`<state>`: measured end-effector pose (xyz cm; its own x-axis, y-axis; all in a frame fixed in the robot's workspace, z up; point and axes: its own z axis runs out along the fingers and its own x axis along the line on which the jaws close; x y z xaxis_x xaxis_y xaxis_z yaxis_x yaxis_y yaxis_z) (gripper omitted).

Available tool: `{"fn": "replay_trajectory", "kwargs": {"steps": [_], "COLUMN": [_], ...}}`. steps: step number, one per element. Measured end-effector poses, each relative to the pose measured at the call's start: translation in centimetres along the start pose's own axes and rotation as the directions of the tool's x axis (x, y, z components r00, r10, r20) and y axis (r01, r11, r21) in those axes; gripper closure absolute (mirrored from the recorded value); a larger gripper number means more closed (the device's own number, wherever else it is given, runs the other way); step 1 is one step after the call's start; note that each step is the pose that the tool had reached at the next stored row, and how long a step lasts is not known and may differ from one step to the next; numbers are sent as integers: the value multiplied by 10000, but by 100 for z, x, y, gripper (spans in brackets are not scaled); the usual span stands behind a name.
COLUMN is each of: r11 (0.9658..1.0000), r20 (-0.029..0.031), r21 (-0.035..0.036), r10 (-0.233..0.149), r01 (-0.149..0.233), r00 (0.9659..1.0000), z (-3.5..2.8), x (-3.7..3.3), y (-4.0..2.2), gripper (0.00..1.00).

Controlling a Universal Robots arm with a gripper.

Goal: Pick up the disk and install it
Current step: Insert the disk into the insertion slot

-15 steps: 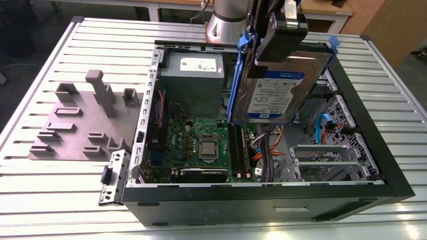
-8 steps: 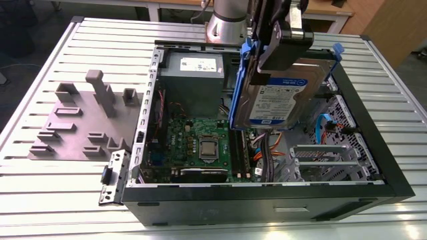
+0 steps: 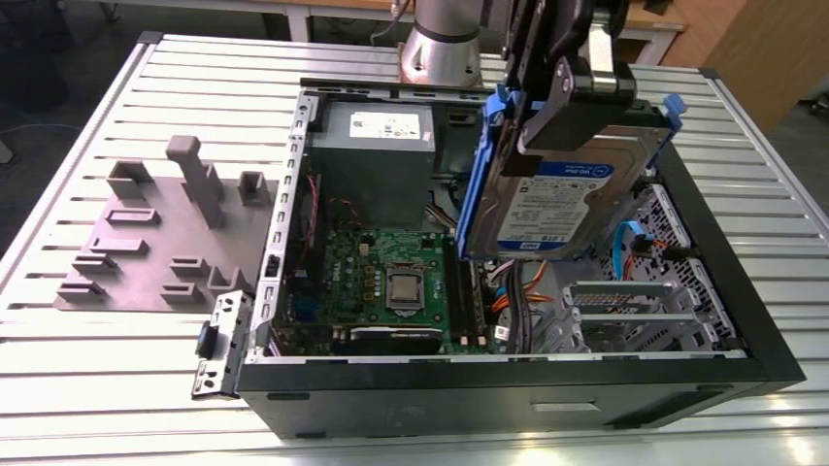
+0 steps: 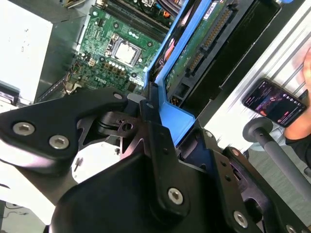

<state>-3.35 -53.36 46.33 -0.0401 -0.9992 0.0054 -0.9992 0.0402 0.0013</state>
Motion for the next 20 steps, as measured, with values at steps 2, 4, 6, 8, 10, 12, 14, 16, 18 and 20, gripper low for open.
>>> {"fn": "replay_trajectory", "kwargs": {"steps": [2,4,6,8,10,12,14,16,18,20], "r11": [10000,10000,10000,10000,10000,10000,10000,10000,10000,10000], "r20": [0,-1,-1,-1,-1,-1,-2,-2,-1,-2], "r21": [0,-1,-1,-1,0,0,0,-1,0,0], "r10": [1,0,0,0,0,0,0,-2,0,-1], "r01": [-1,0,0,0,0,0,0,2,0,1], "r00": [10000,10000,10000,10000,10000,10000,10000,10000,10000,10000], "z": [0,0,0,0,0,0,0,1,5,7], "x": [0,1,1,1,1,1,4,19,43,60], "y": [-5,-8,-10,-11,-11,-11,-11,-14,-19,-49], "gripper": [63,63,63,63,63,63,63,63,63,63]}}
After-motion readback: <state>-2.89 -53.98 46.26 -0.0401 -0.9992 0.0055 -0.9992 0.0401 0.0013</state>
